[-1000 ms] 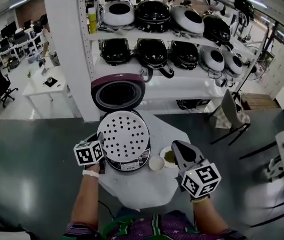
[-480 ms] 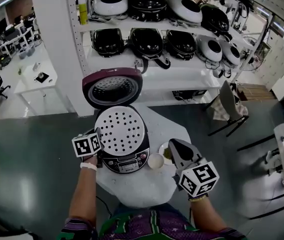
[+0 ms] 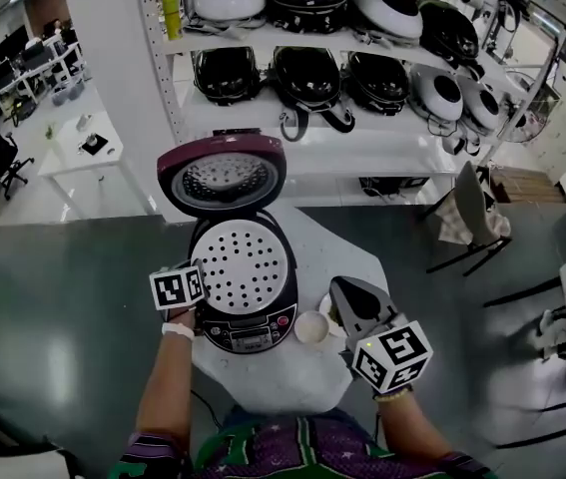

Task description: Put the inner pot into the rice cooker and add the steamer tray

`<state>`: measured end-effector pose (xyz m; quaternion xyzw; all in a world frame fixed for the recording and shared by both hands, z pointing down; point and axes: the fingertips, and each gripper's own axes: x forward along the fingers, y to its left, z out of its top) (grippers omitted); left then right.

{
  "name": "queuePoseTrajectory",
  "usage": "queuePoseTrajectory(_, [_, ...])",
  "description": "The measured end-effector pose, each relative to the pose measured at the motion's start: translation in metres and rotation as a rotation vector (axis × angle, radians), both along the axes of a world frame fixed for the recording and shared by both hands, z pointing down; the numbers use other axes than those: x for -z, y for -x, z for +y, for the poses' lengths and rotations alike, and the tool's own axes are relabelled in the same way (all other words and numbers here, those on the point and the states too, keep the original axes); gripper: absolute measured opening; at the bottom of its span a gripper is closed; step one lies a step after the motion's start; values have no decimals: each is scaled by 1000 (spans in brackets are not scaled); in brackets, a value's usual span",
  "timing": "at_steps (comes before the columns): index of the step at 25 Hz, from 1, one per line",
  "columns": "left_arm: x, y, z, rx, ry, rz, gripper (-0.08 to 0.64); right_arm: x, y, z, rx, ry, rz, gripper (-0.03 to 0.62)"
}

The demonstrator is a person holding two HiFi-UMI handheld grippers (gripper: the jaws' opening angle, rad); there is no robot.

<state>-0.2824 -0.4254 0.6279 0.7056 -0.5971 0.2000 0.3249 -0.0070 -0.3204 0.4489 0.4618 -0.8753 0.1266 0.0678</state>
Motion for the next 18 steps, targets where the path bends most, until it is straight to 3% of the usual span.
queuePoseTrajectory(11, [-9, -11, -7, -14, 28, -10, 37, -12, -11, -8, 20, 41, -13, 6])
queuePoseTrajectory(18, [-2, -22, -5, -77, 0, -23, 237, -10, -8, -5, 28, 42, -19, 6])
